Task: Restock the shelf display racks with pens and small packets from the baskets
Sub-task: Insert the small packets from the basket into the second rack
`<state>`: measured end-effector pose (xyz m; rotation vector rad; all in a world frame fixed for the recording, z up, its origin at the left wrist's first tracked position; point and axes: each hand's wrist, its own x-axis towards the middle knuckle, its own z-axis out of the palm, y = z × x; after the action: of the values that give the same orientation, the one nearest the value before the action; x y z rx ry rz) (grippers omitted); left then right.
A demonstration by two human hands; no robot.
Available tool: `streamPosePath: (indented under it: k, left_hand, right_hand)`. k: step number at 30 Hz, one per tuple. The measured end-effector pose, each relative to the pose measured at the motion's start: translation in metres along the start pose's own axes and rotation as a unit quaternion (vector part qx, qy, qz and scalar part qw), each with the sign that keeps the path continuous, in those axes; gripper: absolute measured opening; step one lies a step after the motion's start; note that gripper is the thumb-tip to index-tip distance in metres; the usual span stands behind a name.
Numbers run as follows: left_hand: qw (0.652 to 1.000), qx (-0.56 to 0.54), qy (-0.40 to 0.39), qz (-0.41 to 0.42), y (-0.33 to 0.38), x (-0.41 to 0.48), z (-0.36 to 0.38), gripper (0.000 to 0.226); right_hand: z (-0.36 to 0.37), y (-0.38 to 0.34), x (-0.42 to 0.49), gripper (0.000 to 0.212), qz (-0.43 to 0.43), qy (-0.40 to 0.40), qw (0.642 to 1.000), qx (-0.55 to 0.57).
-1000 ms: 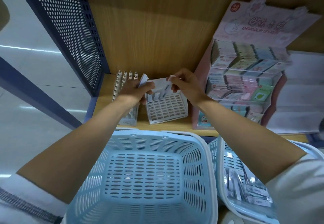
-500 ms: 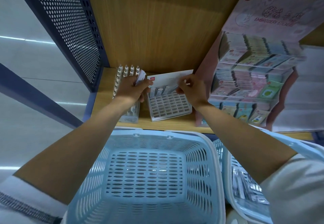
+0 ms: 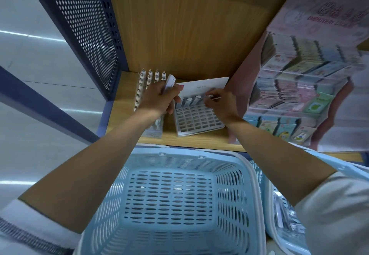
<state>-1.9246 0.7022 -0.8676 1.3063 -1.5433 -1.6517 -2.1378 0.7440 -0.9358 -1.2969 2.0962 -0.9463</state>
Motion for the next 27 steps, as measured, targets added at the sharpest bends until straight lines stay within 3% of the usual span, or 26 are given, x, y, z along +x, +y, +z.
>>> streamPosePath:
  k: [2, 6, 10, 12, 18, 27]
  left_hand:
    - [1.0, -0.002, -0.01, -0.011, -0.001, 0.002, -0.001, 0.015]
    - [0.998, -0.039, -0.013, -0.036, -0.004, 0.004, -0.003, 0.025]
    - [0.999, -0.04, 0.007, -0.017, -0.003, 0.002, 0.0, 0.009]
    - [0.999, -0.03, 0.01, -0.003, -0.004, 0.002, -0.001, 0.011]
    - [0.999, -0.035, 0.005, 0.039, -0.008, 0.004, -0.004, 0.011]
    - [0.998, -0.059, -0.007, 0.035, -0.008, 0.004, -0.002, 0.015]
  right_hand:
    - [-0.002, -0.004, 0.001, 0.011, -0.035, -0.013, 0.999, -0.033]
    - [-0.01, -0.003, 0.008, 0.011, -0.112, -0.033, 0.986, -0.117]
    - [-0.009, -0.006, 0.01, 0.011, -0.157, -0.06, 0.973, -0.157]
    - [-0.01, -0.011, 0.015, 0.009, -0.188, -0.08, 0.96, -0.19]
    - [-0.011, -0.012, 0.021, 0.009, -0.195, -0.078, 0.956, -0.205]
    - [-0.002, 0.0, 0.016, 0.012, -0.186, -0.08, 0.962, -0.181]
